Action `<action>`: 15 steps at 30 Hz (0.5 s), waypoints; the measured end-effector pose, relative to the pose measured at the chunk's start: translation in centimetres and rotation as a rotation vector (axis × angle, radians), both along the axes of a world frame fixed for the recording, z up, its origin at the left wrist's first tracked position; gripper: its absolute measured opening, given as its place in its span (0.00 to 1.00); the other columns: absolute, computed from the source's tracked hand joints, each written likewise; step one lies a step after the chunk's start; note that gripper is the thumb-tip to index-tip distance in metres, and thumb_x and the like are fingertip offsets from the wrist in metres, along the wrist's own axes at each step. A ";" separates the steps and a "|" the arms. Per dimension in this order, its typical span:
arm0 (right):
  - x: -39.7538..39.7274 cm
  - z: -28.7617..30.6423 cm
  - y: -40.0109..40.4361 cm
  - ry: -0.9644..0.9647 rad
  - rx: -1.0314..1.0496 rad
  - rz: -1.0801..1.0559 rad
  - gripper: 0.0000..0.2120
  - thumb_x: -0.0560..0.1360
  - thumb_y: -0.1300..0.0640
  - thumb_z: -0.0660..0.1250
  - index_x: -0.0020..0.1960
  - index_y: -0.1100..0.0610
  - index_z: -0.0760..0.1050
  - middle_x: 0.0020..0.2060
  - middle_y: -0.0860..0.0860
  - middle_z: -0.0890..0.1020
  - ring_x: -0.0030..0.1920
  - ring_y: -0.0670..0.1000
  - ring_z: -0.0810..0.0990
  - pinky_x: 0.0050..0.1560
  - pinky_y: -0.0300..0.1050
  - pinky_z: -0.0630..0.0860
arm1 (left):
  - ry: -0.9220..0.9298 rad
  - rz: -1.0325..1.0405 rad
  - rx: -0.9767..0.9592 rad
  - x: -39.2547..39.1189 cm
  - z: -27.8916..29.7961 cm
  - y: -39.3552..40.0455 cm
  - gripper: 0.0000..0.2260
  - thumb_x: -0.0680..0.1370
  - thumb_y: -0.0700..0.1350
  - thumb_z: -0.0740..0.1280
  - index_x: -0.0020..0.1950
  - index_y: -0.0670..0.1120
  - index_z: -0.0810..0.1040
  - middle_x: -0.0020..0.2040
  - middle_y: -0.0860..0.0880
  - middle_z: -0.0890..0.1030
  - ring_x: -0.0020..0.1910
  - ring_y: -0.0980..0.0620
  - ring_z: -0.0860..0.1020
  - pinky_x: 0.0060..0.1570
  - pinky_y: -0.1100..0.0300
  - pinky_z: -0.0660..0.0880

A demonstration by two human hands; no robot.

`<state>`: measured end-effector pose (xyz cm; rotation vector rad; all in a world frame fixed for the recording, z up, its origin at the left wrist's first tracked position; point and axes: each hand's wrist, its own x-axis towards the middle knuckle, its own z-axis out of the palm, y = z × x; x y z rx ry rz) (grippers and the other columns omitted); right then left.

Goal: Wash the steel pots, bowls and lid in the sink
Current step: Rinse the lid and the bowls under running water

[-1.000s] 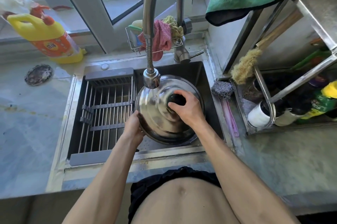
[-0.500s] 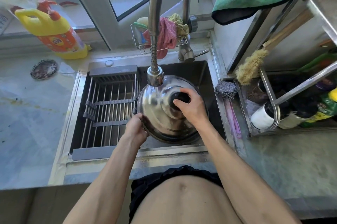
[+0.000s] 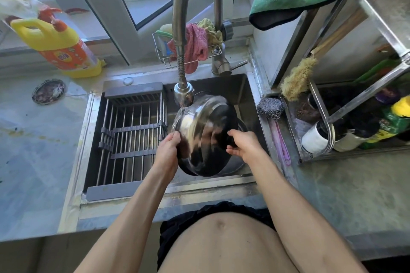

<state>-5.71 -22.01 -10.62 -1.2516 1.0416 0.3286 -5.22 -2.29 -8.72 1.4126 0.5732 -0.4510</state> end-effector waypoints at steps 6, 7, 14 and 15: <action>-0.8 -0.4 -0.2 -0.058 -0.057 -0.027 0.04 0.77 0.68 0.65 0.49 0.61 0.73 0.41 0.57 0.77 0.34 0.51 0.77 0.38 0.43 0.81 | -0.089 -0.259 0.184 1.6 1.2 0.3 0.15 0.86 0.47 0.61 0.54 0.37 0.81 0.48 0.41 0.84 0.48 0.46 0.82 0.52 0.53 0.76; -0.9 -0.4 -0.2 -0.086 -0.109 -0.003 0.07 0.76 0.68 0.66 0.51 0.60 0.74 0.43 0.57 0.78 0.35 0.51 0.78 0.39 0.45 0.80 | -0.104 -0.278 0.202 2.2 1.6 0.2 0.15 0.86 0.48 0.61 0.53 0.38 0.81 0.47 0.42 0.84 0.47 0.47 0.82 0.50 0.55 0.76; -0.5 -0.9 0.0 -0.269 -0.437 0.160 0.07 0.72 0.54 0.72 0.49 0.49 0.77 0.48 0.47 0.81 0.45 0.48 0.81 0.47 0.46 0.80 | -0.084 -0.107 0.127 5.4 2.2 -1.2 0.15 0.86 0.47 0.61 0.44 0.43 0.78 0.39 0.46 0.81 0.40 0.48 0.80 0.46 0.50 0.78; -0.3 -0.7 0.1 -0.215 -0.287 0.063 0.08 0.75 0.50 0.71 0.50 0.51 0.76 0.50 0.52 0.82 0.43 0.50 0.82 0.42 0.48 0.82 | -0.092 -0.093 0.113 5.2 2.1 -1.1 0.14 0.86 0.47 0.60 0.44 0.43 0.78 0.39 0.46 0.81 0.41 0.48 0.79 0.49 0.49 0.78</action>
